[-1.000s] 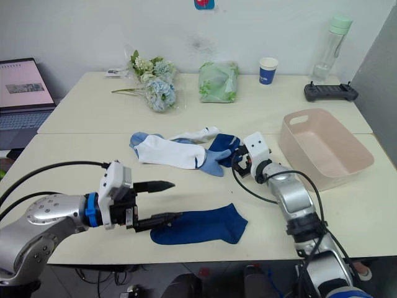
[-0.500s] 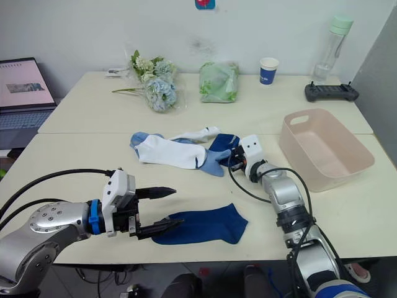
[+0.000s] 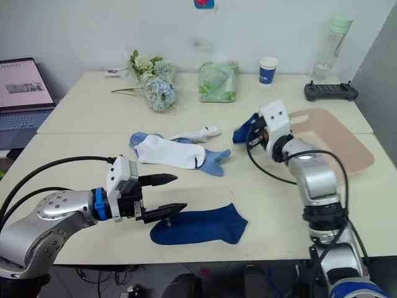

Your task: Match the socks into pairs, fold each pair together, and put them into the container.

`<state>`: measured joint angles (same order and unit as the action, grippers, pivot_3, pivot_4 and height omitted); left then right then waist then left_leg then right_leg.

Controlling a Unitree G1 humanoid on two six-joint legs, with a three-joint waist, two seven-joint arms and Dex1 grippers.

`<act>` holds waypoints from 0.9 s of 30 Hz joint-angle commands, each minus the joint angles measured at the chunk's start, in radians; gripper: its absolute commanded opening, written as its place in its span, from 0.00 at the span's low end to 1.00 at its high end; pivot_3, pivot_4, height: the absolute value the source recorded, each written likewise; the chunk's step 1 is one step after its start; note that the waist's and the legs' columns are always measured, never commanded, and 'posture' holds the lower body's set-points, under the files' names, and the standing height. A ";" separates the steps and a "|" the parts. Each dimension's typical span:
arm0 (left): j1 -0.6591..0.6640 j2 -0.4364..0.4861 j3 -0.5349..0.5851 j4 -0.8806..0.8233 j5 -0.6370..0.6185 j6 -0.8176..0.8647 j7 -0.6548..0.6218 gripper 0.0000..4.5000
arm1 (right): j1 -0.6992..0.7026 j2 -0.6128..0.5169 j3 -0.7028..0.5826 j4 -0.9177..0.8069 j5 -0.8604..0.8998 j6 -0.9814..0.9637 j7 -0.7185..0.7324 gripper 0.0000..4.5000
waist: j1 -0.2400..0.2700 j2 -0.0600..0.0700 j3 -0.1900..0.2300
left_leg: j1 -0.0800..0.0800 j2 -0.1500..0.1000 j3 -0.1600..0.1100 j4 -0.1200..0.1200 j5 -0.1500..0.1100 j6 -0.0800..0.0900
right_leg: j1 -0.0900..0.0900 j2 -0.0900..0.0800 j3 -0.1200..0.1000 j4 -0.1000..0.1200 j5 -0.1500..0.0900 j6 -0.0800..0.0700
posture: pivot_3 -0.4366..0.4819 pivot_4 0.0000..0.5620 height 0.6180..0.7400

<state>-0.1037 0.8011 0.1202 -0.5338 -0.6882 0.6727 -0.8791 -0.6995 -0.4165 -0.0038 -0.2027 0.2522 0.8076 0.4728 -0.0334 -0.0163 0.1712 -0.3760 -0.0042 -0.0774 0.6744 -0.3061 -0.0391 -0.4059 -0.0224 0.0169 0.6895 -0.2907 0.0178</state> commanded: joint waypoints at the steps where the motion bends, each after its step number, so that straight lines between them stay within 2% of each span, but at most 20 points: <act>1: 0.000 0.002 0.048 0.013 -0.023 0.001 0.003 1.00 | -0.041 -0.050 -0.040 -0.151 0.140 0.110 0.103 0.01 | 0.000 0.000 0.000 | 0.000 0.000 0.000 0.000 0.000 0.000 | 0.000 0.000 0.000 0.000 0.000 0.000 | 0.48 0.27 1.00; 5: 0.002 0.016 0.065 0.034 -0.033 0.007 -0.012 1.00 | -0.072 -0.065 0.002 -0.224 0.222 0.165 0.156 0.01 | 0.001 0.000 0.000 | 0.000 0.000 0.000 0.000 0.000 0.000 | 0.000 0.000 0.000 0.000 0.000 0.000 | 0.48 0.27 1.00; 11: 0.009 0.044 0.114 0.053 -0.078 0.048 -0.036 1.00 | -0.143 0.044 0.111 -0.212 0.237 0.139 0.136 0.01 | -0.001 0.000 0.000 | 0.000 0.000 -0.001 0.000 0.000 0.000 | 0.000 0.000 -0.001 0.000 0.000 0.000 | 0.48 0.27 1.00; 15: 0.091 0.125 0.198 0.099 -0.074 0.065 -0.107 1.00 | -0.222 0.159 0.163 -0.172 0.252 0.104 0.133 0.01 | -0.010 0.001 0.000 | 0.000 0.000 -0.001 0.000 0.000 0.000 | -0.001 0.000 0.000 0.000 0.000 0.000 | 0.48 0.27 1.00; 18: 0.158 0.160 0.241 0.133 -0.054 0.053 -0.141 1.00 | -0.235 0.186 0.156 -0.179 0.281 0.113 0.143 0.01 | -0.007 0.001 0.000 | 0.001 0.000 -0.001 -0.003 0.000 0.000 | -0.001 0.000 -0.001 -0.001 0.000 0.000 | 0.48 0.27 1.00; 20: 0.199 0.171 0.260 0.141 -0.041 0.042 -0.157 1.00 | -0.216 0.176 0.160 -0.196 0.292 0.127 0.147 0.01 | 0.001 0.001 0.000 | 0.001 0.000 -0.001 -0.003 0.000 0.000 | 0.000 -0.001 -0.001 -0.002 0.000 0.000 | 0.48 0.27 1.00; 27: 0.274 0.164 0.286 0.133 -0.026 0.044 -0.156 1.00 | 0.021 -0.013 0.246 -0.266 0.262 0.161 0.182 0.01 | 0.006 -0.001 -0.001 | -0.002 -0.002 -0.001 -0.004 0.000 0.000 | 0.000 -0.004 -0.002 -0.009 0.001 0.001 | 0.48 0.27 1.00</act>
<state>0.1679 0.9577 0.3691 -0.3838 -0.7172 0.7295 -1.0341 -0.6786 -0.4141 0.2451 -0.4181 0.5219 0.9700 0.6492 -0.0274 -0.0174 0.1707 -0.3781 -0.0064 -0.0782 0.6705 -0.3059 -0.0393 -0.4058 -0.0268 0.0154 0.6808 -0.2900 0.0189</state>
